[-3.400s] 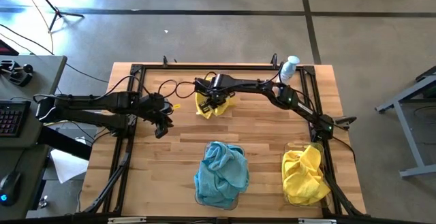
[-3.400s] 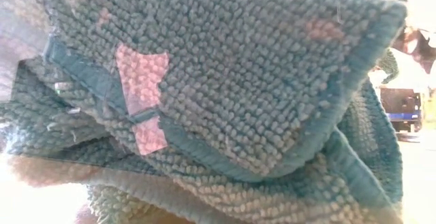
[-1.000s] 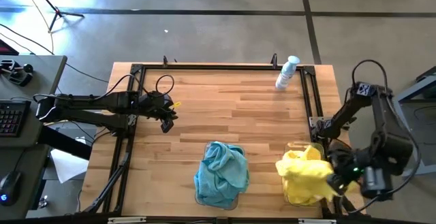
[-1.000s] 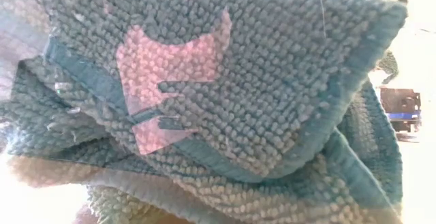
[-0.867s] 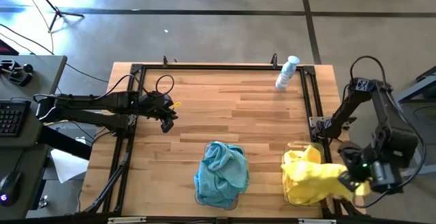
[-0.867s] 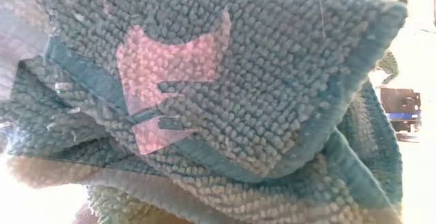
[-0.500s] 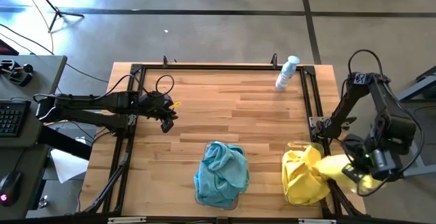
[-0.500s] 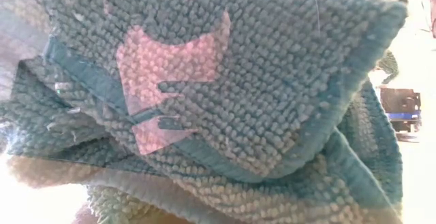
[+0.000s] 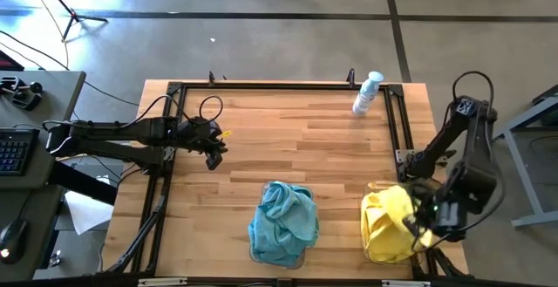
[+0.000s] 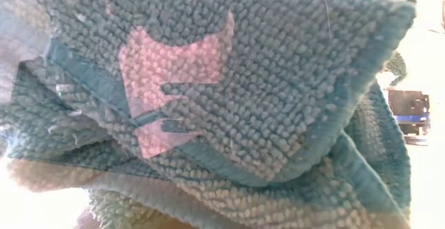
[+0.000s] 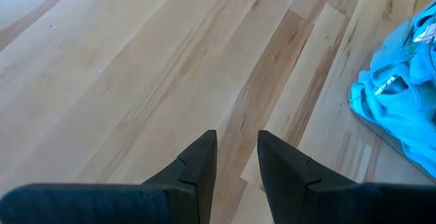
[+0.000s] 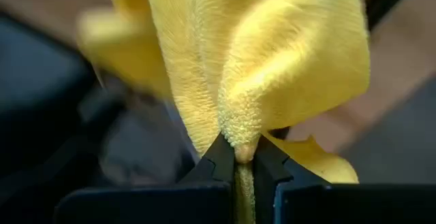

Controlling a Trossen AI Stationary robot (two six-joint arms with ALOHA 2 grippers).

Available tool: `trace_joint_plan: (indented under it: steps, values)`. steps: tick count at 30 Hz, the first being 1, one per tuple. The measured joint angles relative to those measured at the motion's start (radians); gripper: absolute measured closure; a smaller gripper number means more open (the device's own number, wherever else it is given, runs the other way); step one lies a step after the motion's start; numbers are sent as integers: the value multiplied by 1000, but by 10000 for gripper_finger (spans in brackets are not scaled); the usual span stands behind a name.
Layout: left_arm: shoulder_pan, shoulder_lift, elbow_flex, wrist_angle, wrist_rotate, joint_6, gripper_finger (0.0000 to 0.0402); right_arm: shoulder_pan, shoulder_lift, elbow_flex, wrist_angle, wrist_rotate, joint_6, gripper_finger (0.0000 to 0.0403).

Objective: Sort microfiber towel by color & place in baskets
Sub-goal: Put the yellow towel into the right transparent bin

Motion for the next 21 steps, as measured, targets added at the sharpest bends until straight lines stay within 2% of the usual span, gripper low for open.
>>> trace_joint_plan:
  steps: [2, 4, 6, 10, 13, 17, 21]
  values:
    - [0, 0, 0, 0, 0, 0, 308, -25, 0, -41, 100, -117, -47, 398]
    - [0, 0, 0, 0, 0, 0, 308, -42, 0, -73, 156, -144, -77, 398]
    - [0, 0, 0, 0, 0, 0, 308, -61, 1, -95, 177, -81, -108, 398]
    - [0, 0, 0, 0, 0, 0, 308, -105, 1, -107, 176, 175, -204, 398]
    - [0, 0, 0, 0, 0, 0, 308, -147, 3, -107, 165, 300, -244, 398]
    - [0, 0, 0, 0, 0, 0, 308, -200, 41, -107, 127, 334, -285, 398]
    - [0, 0, 0, 0, -5, -2, 308, -236, 128, -107, 98, 213, -363, 398]
